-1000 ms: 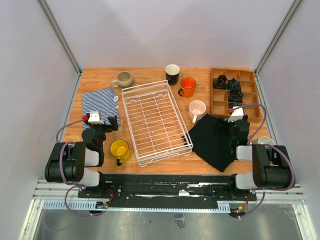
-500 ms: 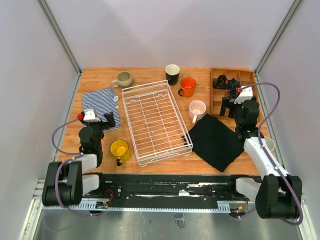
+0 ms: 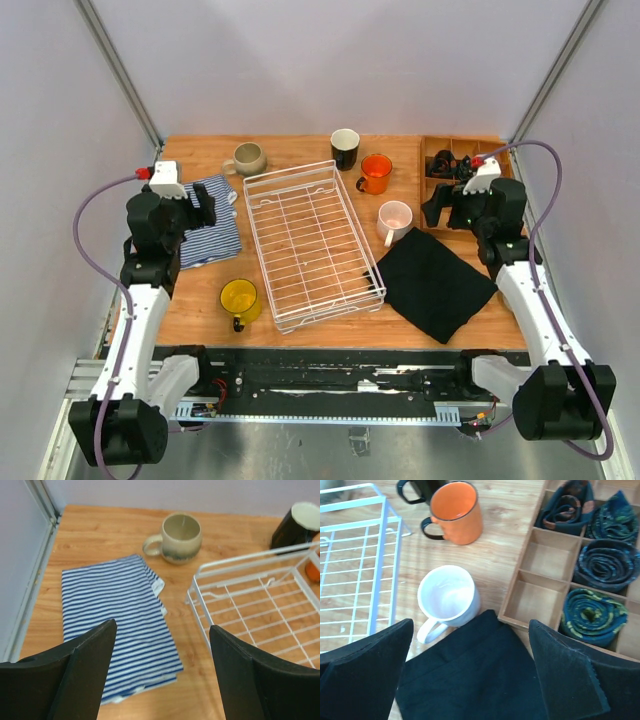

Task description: Load the cups into the dish rack

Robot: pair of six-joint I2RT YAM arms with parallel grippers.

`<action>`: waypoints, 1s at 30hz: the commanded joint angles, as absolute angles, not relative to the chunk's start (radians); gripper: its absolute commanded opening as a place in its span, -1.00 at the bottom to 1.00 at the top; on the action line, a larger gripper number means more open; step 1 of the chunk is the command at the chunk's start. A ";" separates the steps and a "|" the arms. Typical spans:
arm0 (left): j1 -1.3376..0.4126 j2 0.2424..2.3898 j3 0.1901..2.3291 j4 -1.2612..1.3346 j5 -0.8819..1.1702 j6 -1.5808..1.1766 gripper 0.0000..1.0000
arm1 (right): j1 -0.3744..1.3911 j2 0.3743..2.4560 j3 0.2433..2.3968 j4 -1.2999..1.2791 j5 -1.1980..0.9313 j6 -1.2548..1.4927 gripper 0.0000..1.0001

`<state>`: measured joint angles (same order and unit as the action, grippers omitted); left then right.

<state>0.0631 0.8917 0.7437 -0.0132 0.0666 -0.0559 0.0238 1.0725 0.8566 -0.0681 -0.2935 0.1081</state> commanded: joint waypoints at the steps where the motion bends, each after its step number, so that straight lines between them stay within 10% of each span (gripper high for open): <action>1: 0.066 0.918 0.861 -0.403 0.181 0.104 0.58 | 0.055 1.037 0.895 -0.133 -0.370 0.171 0.97; 30: -0.288 0.869 0.899 -0.967 0.070 -0.574 0.21 | 0.221 0.927 0.901 -0.261 -0.351 0.212 0.97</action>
<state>-0.2390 0.8928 0.9375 -0.9272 0.0978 -0.4717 0.2028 0.9581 0.9199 -0.2375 -0.3489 0.1955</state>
